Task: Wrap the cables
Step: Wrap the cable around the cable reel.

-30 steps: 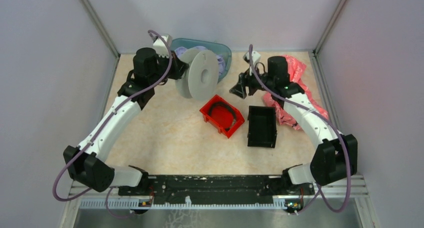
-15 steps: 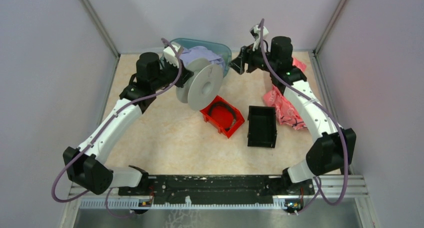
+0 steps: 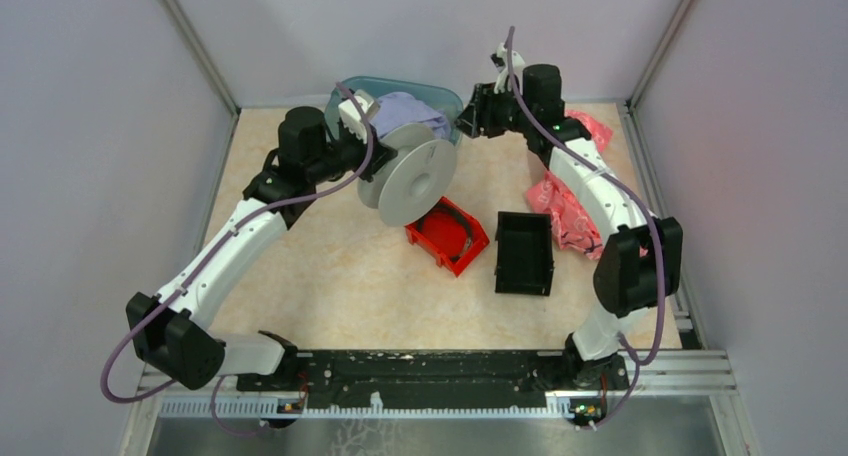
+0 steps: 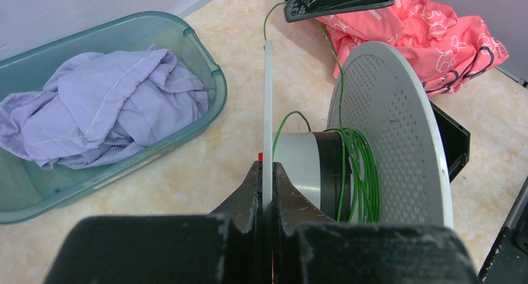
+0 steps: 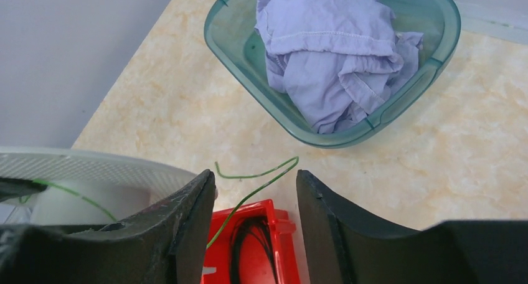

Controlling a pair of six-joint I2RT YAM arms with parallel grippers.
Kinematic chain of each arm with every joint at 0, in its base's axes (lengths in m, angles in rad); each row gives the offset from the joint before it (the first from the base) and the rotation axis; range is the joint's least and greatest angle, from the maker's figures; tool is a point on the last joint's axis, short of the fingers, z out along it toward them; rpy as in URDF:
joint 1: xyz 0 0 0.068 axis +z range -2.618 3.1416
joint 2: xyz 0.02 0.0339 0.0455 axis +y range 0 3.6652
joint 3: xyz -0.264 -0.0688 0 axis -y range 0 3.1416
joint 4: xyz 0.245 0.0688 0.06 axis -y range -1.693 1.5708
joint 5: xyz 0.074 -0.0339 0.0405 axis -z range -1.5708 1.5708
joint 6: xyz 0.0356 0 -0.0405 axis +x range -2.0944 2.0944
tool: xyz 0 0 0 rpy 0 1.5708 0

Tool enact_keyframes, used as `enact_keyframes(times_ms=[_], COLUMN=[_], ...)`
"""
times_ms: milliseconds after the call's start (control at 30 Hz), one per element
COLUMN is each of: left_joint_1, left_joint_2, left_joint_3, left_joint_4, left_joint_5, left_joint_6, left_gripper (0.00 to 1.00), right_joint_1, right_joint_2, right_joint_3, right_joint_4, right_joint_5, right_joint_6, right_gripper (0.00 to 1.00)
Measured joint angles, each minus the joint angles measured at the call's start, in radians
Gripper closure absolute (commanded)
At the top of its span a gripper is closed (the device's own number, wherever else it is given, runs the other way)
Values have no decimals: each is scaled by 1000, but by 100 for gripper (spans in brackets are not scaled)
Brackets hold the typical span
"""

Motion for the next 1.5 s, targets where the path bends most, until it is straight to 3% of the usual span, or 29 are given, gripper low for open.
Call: enact_keyframes(times_ms=[467, 800, 900, 1067, 1233, 1500], left_joint_1=[-2, -1, 2, 9, 17, 23], left_joint_2=[0, 2, 4, 4, 4, 4], left_joint_3=[0, 3, 12, 19, 20, 46], left_joint_4=[0, 0, 0, 1, -3, -63], left_joint_5=[2, 6, 21, 64, 145, 365], left_joint_6=[1, -84, -110, -128, -106, -8], left_gripper=[100, 100, 100, 100, 100, 100], right_joint_1=[0, -1, -5, -47, -132, -156], right_joint_2=[84, 23, -23, -85, -134, -203], right_joint_3=[3, -194, -256, -335, -360, -360], right_joint_4=[-23, 24, 64, 132, 159, 148], right_joint_5=[31, -51, -103, -160, -227, -346], right_joint_6=[1, -64, -97, -149, -249, -506], right_gripper=[91, 97, 92, 75, 42, 30])
